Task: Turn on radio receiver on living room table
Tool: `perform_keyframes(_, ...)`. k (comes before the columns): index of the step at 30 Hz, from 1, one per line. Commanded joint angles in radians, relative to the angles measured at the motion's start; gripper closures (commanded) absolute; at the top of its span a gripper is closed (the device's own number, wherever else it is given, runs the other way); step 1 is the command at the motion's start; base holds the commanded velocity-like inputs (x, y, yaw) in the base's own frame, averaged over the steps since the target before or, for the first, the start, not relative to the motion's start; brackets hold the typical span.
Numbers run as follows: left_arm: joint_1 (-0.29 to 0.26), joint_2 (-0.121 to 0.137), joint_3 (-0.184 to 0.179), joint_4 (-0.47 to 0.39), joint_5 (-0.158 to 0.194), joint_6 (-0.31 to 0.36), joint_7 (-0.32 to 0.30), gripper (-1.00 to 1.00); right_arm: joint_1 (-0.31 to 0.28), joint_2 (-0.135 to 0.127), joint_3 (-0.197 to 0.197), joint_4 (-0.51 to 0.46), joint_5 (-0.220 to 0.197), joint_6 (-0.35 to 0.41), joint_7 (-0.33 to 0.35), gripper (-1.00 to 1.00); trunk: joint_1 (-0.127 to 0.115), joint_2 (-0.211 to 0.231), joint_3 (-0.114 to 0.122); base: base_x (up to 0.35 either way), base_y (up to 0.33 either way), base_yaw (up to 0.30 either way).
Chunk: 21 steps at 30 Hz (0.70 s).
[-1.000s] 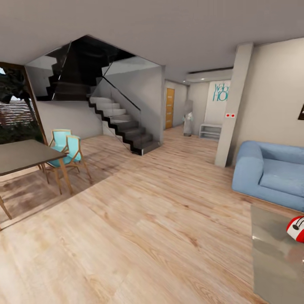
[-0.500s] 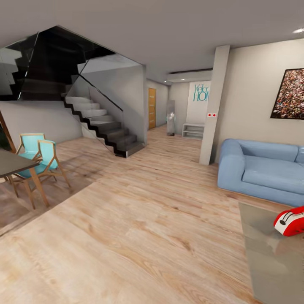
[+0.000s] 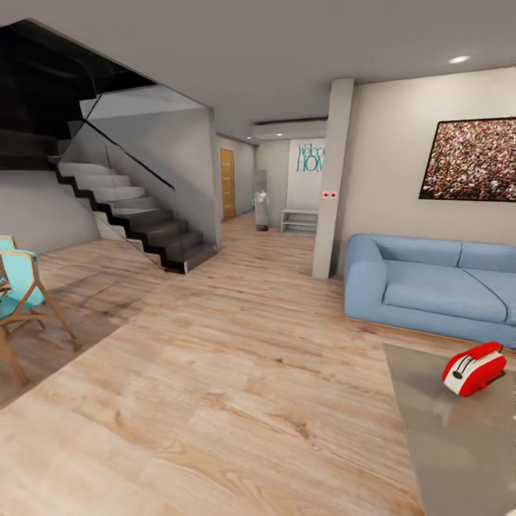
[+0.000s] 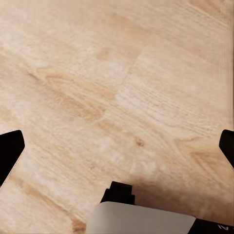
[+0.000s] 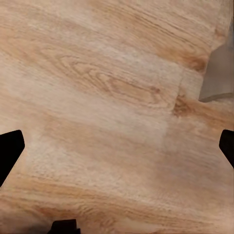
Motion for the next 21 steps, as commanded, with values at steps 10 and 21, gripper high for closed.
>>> perform_keyframes(10,0.000,0.000,0.000,-0.001,0.000,0.000,0.001,-1.00,0.000,0.000,0.000,0.000,0.000,0.000,0.000,-1.00,0.000,0.000,0.000,0.301,0.095,-0.029)
perform_keyframes(21,0.000,0.000,0.000,0.000,0.000,0.000,0.001,-1.00,0.000,0.000,0.000,0.000,0.000,0.000,0.000,-1.00,0.000,0.000,0.000,0.306,0.068,-0.010)
